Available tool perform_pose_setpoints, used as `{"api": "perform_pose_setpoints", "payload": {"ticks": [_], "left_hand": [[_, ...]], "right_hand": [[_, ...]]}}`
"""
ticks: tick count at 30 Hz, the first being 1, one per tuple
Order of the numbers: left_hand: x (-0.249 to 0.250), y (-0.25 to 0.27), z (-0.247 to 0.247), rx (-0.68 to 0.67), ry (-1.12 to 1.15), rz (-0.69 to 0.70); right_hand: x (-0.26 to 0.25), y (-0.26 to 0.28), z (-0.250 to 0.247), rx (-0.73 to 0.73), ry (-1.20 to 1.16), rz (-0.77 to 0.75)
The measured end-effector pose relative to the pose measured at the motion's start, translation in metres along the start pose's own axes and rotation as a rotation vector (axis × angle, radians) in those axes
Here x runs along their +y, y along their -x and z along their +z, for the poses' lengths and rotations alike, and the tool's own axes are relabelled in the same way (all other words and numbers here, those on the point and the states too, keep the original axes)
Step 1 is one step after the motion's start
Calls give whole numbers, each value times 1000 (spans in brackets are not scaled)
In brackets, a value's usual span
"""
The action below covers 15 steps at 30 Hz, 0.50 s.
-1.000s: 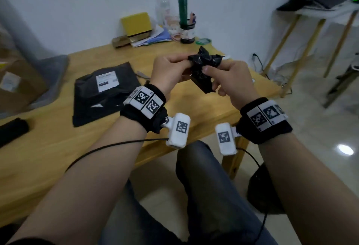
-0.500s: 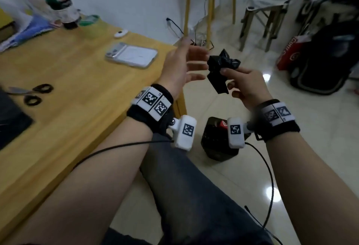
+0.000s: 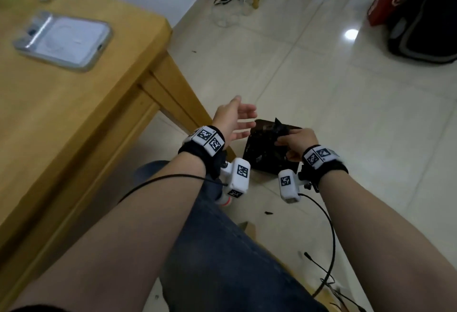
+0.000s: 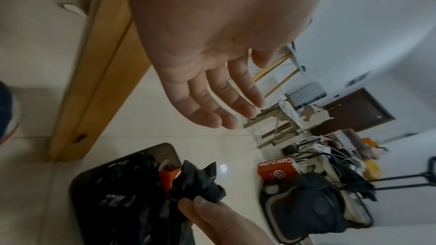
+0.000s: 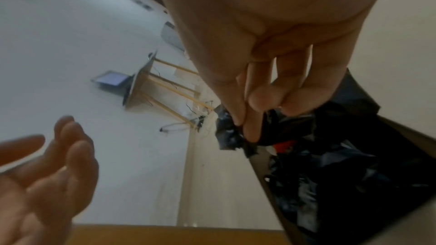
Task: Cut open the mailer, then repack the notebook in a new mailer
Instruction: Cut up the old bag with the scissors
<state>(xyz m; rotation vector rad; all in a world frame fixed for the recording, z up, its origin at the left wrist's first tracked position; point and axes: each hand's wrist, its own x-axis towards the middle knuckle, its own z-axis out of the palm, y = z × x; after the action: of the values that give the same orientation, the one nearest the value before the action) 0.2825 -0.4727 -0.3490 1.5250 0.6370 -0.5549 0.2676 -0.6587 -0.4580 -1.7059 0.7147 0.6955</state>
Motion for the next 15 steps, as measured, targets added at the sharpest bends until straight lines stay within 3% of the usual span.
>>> {"api": "perform_pose_setpoints", "payload": {"ticks": [3, 6, 10, 15], "left_hand": [[-14, -27, -1, 22, 9, -81], [-22, -48, -3, 36, 24, -142], [-33, -71, -7, 56, 83, -207], [-49, -93, -10, 72, 118, -275]], "right_hand": [[12, -29, 11, -71, 118, 83], [20, -52, 21, -134, 44, 186], [25, -77, 33, -247, -300, 400], [33, -98, 40, -342, -755, 505]]}}
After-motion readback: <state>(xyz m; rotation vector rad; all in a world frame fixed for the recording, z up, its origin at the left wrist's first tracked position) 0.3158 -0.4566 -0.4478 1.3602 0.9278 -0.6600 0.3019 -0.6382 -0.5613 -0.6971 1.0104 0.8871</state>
